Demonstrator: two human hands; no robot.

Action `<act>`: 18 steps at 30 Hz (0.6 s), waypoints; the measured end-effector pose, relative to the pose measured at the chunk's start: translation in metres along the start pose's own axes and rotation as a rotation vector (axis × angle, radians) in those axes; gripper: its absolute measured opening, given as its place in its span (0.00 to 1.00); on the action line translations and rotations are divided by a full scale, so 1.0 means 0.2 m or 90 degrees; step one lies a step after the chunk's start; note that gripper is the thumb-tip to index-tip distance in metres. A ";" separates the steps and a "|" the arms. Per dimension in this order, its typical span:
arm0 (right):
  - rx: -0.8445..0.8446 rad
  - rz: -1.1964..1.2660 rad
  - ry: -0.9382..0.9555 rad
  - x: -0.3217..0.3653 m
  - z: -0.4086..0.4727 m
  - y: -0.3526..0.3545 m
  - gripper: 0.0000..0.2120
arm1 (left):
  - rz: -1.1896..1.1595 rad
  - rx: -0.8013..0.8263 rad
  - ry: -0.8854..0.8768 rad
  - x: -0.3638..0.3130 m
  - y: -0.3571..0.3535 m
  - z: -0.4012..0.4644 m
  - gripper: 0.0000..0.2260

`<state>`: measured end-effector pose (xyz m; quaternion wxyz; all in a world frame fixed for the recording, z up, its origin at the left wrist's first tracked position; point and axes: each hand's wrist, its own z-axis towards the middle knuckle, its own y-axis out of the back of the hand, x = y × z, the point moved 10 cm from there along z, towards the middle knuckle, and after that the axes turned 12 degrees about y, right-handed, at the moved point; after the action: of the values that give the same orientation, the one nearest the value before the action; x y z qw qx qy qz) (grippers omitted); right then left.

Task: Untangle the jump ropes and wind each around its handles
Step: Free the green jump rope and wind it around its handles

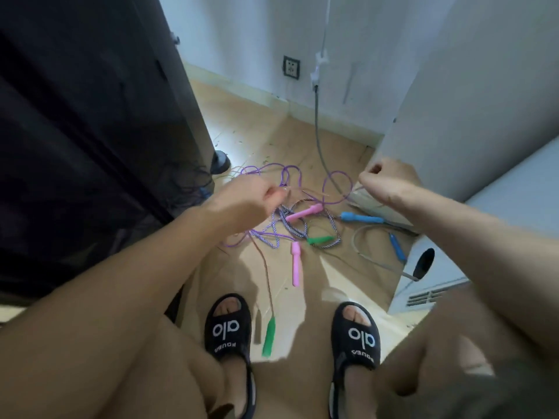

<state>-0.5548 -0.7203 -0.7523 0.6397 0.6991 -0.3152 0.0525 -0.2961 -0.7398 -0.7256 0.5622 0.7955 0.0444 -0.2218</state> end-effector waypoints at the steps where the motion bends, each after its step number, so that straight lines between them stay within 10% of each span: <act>1: 0.027 -0.002 0.025 0.04 -0.03 -0.02 0.12 | -0.029 -0.019 -0.015 -0.03 0.03 -0.04 0.19; 8: 0.098 0.372 0.250 0.63 -0.29 -0.08 0.13 | -0.097 -0.034 -0.033 -0.21 -0.03 -0.14 0.15; 18: 0.127 0.076 0.382 0.71 -0.26 -0.14 0.22 | -0.090 0.001 -0.008 -0.13 0.03 -0.03 0.19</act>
<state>-0.4112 -0.7258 -0.6991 0.6280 0.6923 -0.1462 0.3240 -0.3163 -0.7318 -0.7080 0.5450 0.7894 0.0968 -0.2656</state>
